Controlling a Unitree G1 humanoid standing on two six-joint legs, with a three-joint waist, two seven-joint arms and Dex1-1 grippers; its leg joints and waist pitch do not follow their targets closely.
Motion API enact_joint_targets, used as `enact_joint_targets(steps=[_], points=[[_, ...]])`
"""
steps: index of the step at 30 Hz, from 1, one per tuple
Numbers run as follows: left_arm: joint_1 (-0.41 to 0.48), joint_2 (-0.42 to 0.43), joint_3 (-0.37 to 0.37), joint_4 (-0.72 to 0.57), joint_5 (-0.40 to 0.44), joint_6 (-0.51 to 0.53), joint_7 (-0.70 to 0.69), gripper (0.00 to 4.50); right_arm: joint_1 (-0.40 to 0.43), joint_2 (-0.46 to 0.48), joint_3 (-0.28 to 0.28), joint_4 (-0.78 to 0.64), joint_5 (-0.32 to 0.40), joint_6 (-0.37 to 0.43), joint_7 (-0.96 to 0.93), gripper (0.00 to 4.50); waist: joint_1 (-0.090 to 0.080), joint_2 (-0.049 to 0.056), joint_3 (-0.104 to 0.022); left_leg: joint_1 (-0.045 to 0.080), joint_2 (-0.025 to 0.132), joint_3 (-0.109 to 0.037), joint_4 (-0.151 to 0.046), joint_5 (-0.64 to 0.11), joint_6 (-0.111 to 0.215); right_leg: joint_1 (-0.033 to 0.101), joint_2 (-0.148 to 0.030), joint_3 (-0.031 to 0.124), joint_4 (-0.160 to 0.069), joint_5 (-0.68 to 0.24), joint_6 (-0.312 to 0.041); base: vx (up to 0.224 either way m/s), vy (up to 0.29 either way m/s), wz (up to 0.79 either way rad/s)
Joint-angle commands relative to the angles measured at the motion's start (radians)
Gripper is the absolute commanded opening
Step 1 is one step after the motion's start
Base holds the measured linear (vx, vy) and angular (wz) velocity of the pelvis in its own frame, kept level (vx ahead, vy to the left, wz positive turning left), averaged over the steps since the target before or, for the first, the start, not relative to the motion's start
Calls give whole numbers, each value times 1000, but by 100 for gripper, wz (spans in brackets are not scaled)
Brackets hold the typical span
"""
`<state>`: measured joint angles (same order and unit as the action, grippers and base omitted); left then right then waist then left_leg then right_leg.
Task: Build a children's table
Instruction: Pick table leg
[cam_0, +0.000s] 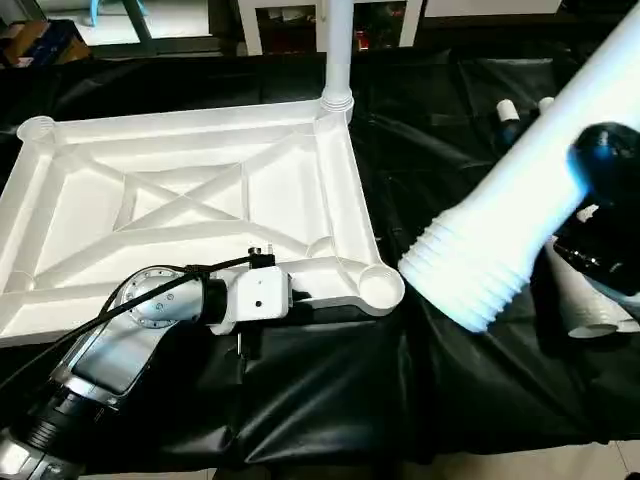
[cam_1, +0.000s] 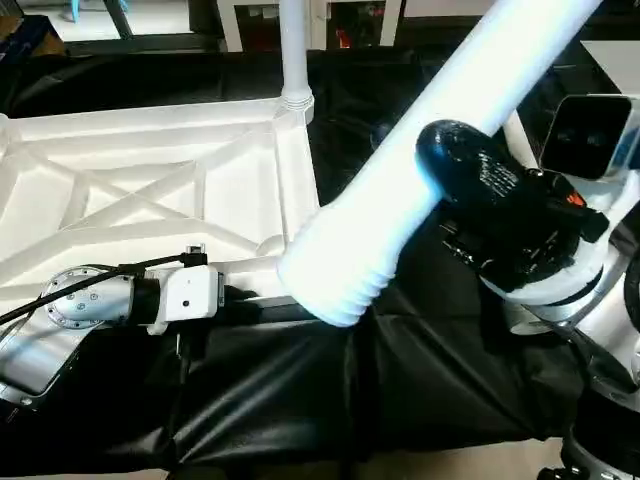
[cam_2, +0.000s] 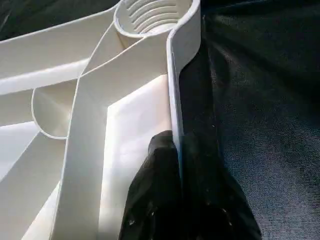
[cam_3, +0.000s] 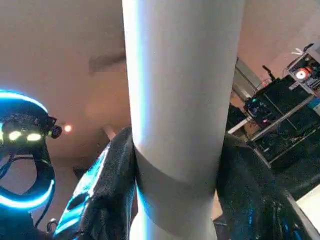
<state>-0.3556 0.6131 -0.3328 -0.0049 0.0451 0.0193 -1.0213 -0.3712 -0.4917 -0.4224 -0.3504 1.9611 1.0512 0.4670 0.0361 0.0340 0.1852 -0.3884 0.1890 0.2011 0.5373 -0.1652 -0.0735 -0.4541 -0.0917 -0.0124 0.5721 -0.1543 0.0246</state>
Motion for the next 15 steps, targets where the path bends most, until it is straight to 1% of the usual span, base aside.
enact_joint_targets(steps=[1, 7, 10, 11, 12, 13, 14, 15], points=[[34, 12, -35, 60, 50, 20, 5, 2, 7, -9, 2, -23, 10, -13, 18, 187, 3, -17, -53, 13, 17, -5, -54, -157, 58, 47, -24, 20, -67, -275, -180, 0, 0, 0], [33, 13, -35, 59, 50, 20, 5, 2, 11, -13, 6, -23, 10, -20, 29, 187, 3, -16, -53, 13, 17, -5, -54, -155, 60, 47, -23, 19, -67, -280, -180, 0, 0, 0], [33, 13, -36, 59, 51, 21, 5, 2, 16, -17, 10, -22, -8, -19, 34, 187, 3, -16, -53, 12, 17, -5, -54, -151, 61, 47, -23, 19, -67, -272, -183, 0, 0, 0], [34, 13, -36, 61, 51, 21, 6, 2, 19, -26, 30, -31, -94, -26, 38, 187, 3, -15, -53, 13, 17, -5, -53, -151, 60, 47, -23, 19, -67, -272, -183, 0, 0, 0], [34, 13, -36, 61, 52, 21, 6, 2, 18, -30, 45, -38, -149, -35, 38, 187, 3, -17, -53, 11, 17, -5, -54, -151, 54, 47, -21, 18, -67, -274, -180, 0, 0, 0], [34, 13, -36, 62, 52, 21, 6, 2, 17, -33, 55, -42, -185, -40, 38, 187, 3, -14, -53, 13, 17, -5, -54, -149, 51, 47, -22, 18, -66, -272, -181, 0, 0, 0], [36, 13, -37, 63, 53, 22, 7, 2, 16, -43, 87, -57, -288, -59, 38, 187, 2, -17, -53, 11, 16, -4, -54, -147, 45, 47, -20, 18, -66, -269, -178, 0, 0, 0], [38, 12, -39, 63, 54, 23, 9, 2, 13, -60, 146, -67, -436, -99, 33, 187, 3, -16, -54, 11, 17, -4, -54, -150, 33, 46, -21, 18, -64, -274, -169, 0, 0, 0]])
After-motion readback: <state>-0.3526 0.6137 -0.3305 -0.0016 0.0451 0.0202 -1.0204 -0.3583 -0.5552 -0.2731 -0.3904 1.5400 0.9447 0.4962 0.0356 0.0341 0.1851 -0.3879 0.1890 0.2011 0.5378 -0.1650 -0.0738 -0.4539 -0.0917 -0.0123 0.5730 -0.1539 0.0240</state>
